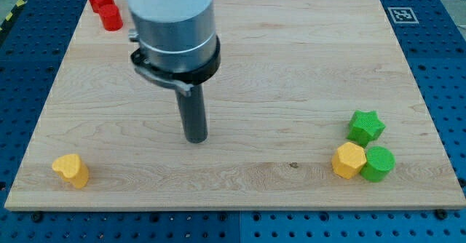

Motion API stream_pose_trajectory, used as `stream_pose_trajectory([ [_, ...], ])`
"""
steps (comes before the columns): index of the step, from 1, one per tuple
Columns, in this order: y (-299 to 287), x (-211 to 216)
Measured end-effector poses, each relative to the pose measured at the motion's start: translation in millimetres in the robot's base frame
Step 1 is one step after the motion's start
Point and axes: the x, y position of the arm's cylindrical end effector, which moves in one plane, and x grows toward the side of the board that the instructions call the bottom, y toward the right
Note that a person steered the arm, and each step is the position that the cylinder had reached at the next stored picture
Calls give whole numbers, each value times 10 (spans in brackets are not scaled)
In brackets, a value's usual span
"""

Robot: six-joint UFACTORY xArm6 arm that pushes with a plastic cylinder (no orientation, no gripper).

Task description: Push yellow hexagon and green circle towards bottom right

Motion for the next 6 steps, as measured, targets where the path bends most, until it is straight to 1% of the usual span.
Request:
stream_pose_trajectory([
  [2, 105, -19],
  [3, 516, 89],
  [4, 976, 394],
  [5, 1434, 482],
  [6, 1779, 482],
])
